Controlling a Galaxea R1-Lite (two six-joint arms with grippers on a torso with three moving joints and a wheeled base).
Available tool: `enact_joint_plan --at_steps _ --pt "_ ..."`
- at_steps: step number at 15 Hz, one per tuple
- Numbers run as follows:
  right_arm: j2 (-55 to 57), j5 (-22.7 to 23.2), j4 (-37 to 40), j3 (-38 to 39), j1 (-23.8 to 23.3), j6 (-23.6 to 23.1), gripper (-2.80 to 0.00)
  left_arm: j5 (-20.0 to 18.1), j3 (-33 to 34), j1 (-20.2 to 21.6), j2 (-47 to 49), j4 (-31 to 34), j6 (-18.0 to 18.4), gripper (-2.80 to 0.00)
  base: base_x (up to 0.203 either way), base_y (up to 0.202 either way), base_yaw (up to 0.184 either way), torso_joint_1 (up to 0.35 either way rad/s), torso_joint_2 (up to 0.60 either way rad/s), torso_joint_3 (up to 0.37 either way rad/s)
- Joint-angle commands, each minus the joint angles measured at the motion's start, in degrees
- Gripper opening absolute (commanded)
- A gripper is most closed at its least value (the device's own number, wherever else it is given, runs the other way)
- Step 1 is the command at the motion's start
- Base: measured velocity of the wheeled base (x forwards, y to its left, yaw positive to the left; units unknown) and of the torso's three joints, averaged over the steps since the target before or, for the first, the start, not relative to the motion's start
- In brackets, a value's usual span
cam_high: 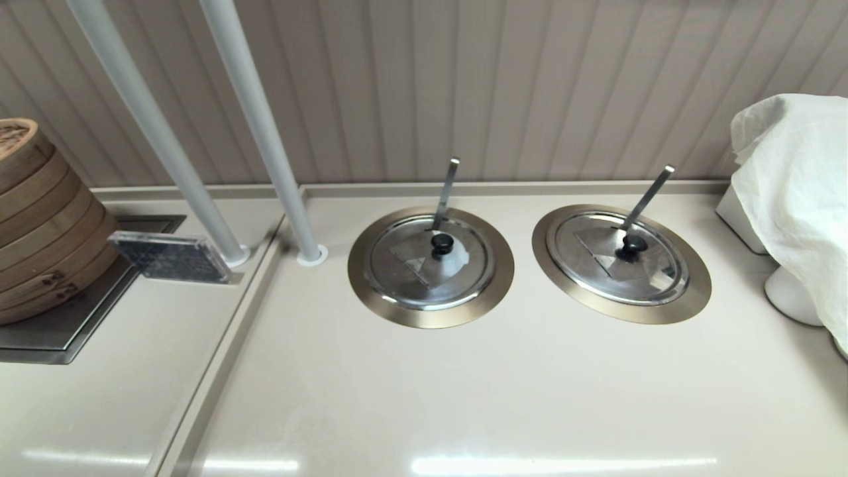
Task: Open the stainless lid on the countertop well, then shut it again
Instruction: Open the lid
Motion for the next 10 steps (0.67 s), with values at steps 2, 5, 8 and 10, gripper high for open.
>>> enact_joint_plan --at_steps 2,5,8,10 --pt "0.1 0.0 0.0 0.0 0.0 0.0 -2.80 0.0 0.0 0.0 0.0 0.0 0.0 -2.80 0.000 0.000 0.000 0.000 0.00 0.000" --pt "0.1 0.0 0.0 0.0 0.0 0.0 -2.80 0.0 0.0 0.0 0.0 0.0 0.0 -2.80 0.000 0.000 0.000 0.000 0.00 0.000" --pt "0.1 0.0 0.0 0.0 0.0 0.0 -2.80 0.0 0.0 0.0 0.0 0.0 0.0 -2.80 0.000 0.000 0.000 0.000 0.00 0.000" --pt "0.0 0.0 0.0 0.0 0.0 -0.1 -2.80 0.0 0.0 0.0 0.0 0.0 0.0 -2.80 0.000 0.000 0.000 0.000 0.00 0.000"
